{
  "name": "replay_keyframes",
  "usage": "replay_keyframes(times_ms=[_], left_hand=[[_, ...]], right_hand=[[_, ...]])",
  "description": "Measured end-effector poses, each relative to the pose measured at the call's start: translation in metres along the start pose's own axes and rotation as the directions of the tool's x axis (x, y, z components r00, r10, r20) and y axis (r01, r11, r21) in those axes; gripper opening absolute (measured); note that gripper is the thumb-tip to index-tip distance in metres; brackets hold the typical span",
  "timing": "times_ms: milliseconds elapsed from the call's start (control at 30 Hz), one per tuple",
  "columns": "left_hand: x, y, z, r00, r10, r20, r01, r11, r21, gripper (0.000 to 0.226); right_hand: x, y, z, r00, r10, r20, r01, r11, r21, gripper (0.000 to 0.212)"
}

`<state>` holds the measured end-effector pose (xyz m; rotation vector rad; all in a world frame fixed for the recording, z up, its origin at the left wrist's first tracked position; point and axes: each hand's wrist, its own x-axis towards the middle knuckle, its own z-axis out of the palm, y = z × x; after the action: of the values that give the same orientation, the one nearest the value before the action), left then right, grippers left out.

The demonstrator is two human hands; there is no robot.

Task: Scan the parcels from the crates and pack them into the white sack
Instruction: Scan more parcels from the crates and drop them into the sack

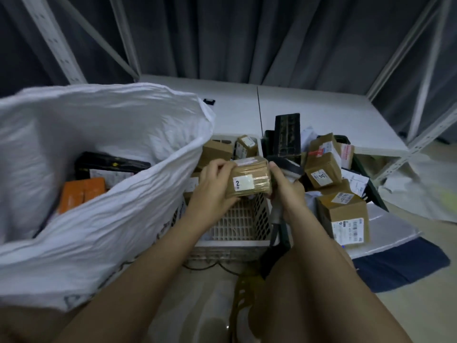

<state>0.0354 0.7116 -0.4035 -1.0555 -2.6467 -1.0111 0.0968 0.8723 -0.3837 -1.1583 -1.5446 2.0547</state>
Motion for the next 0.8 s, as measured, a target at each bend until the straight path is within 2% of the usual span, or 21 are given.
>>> replay_keyframes(times_ms=[100,133,233,300,367,433,500,533,600,700,800], left_hand=[[-0.019,0.025,-0.021,0.987,0.15,-0.054,-0.14,0.977,0.159,0.075],[-0.023,0.03,-0.029,0.981,0.183,-0.066,-0.169,0.969,0.178,0.076],[-0.033,0.04,-0.056,0.967,0.239,-0.086,-0.22,0.957,0.189,0.073],[-0.039,0.045,-0.078,0.984,0.157,-0.087,-0.156,0.988,0.013,0.072],[-0.046,0.057,-0.106,0.992,-0.067,-0.109,0.03,0.95,-0.312,0.074],[-0.051,0.067,-0.137,0.938,-0.333,-0.092,0.221,0.784,-0.58,0.066],[-0.057,0.067,-0.163,0.884,-0.464,0.061,0.337,0.541,-0.771,0.057],[-0.059,0.064,-0.174,0.876,-0.46,0.142,0.371,0.457,-0.808,0.051],[-0.065,0.058,-0.194,0.867,-0.446,0.221,0.41,0.386,-0.826,0.038],[-0.073,0.046,-0.218,0.847,-0.483,0.223,0.422,0.354,-0.834,0.029],[-0.08,0.036,-0.237,0.849,-0.505,0.159,0.382,0.377,-0.844,0.025]], right_hand=[[-0.033,-0.012,-0.004,0.996,0.033,0.08,-0.035,0.999,0.02,0.111],[-0.042,-0.016,-0.005,0.993,0.012,0.118,-0.017,0.999,0.042,0.104],[-0.083,-0.038,-0.003,0.973,-0.08,0.219,0.058,0.993,0.108,0.054],[-0.102,-0.047,0.001,0.954,-0.134,0.27,0.106,0.988,0.114,0.028],[-0.117,-0.051,0.009,0.935,-0.217,0.279,0.184,0.973,0.14,0.015],[-0.131,-0.056,0.02,0.916,-0.3,0.266,0.257,0.948,0.186,0.023],[-0.14,-0.057,0.031,0.89,-0.355,0.287,0.298,0.928,0.222,0.033],[-0.143,-0.056,0.036,0.876,-0.373,0.305,0.311,0.922,0.232,0.032],[-0.153,-0.055,0.048,0.841,-0.403,0.361,0.33,0.911,0.249,0.026],[-0.163,-0.054,0.063,0.798,-0.423,0.428,0.344,0.904,0.252,0.029],[-0.164,-0.057,0.08,0.809,-0.395,0.435,0.371,0.917,0.144,0.042]])
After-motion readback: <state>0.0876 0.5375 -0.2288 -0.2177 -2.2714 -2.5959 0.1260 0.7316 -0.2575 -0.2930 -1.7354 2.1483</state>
